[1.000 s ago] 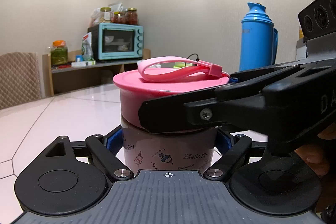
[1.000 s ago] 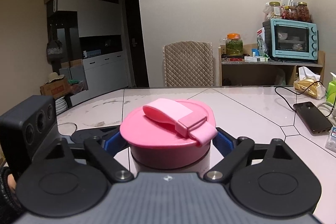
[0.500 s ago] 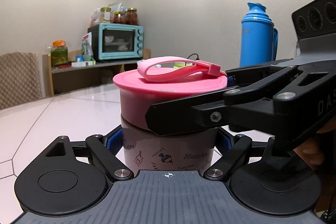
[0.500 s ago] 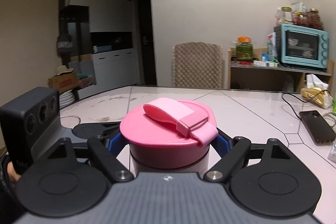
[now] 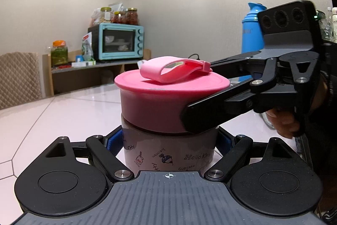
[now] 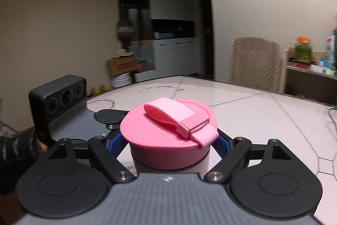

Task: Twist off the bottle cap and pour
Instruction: 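Regrasp the lid rim with the right gripper and twist further, then regrasp the lid with the right gripper and keep twisting it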

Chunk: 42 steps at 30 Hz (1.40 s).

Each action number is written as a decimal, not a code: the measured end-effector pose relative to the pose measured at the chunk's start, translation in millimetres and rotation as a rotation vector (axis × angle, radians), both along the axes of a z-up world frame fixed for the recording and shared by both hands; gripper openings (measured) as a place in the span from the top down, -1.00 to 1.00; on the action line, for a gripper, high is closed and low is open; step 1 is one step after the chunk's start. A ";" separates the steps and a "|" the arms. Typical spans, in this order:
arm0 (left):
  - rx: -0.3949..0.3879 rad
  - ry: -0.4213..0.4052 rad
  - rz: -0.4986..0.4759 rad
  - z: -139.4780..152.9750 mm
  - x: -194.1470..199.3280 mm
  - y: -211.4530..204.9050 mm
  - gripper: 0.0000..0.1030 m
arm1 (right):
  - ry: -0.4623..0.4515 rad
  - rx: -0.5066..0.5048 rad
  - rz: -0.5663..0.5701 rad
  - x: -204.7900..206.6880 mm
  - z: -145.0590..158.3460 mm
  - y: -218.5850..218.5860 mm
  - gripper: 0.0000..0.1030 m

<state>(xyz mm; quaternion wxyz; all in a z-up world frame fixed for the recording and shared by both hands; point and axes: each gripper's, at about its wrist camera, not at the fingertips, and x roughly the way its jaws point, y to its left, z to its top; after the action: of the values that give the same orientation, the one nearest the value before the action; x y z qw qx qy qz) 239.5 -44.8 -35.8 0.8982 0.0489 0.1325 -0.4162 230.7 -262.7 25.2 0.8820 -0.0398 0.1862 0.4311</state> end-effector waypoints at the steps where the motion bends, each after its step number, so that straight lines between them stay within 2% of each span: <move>1: 0.000 0.000 0.000 -0.2 -0.3 0.1 -0.74 | 0.001 0.001 0.019 2.1 1.0 -1.6 -0.66; 4: 0.000 0.000 0.000 -0.2 -0.3 -0.1 -0.74 | 0.001 -0.001 0.058 6.0 3.7 -4.9 -0.66; 10: 0.000 0.000 0.000 0.0 -0.7 -0.4 -0.74 | 0.002 0.002 0.048 4.1 8.0 -5.4 -0.67; 15: 0.000 0.000 0.000 0.0 -0.3 -0.2 -0.74 | -0.006 0.011 -0.009 -8.2 10.1 -4.7 -0.91; 21: 0.000 0.000 0.000 -0.1 -0.5 0.0 -0.74 | -0.025 -0.001 -0.193 -34.2 13.0 7.1 -0.94; 25: 0.000 0.000 0.000 -0.2 -0.2 -0.3 -0.74 | -0.007 0.021 -0.330 -48.3 7.8 14.7 -0.94; 29: 0.000 0.000 0.000 -0.2 0.0 -0.6 -0.74 | -0.002 0.026 -0.411 -49.7 1.3 24.4 -0.94; 36: 0.000 0.000 0.000 -0.2 0.2 -0.7 -0.74 | 0.001 0.016 -0.495 -45.8 -6.0 39.6 -0.94; 42: 0.000 0.000 0.000 -0.1 0.2 -0.8 -0.74 | -0.018 -0.006 -0.514 -46.9 -5.3 48.8 -0.93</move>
<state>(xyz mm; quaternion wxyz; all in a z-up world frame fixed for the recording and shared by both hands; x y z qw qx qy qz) 239.7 -45.6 -35.9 0.8983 0.0490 0.1323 -0.4161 183.8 -213.9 19.9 0.9641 0.0026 0.1836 0.1917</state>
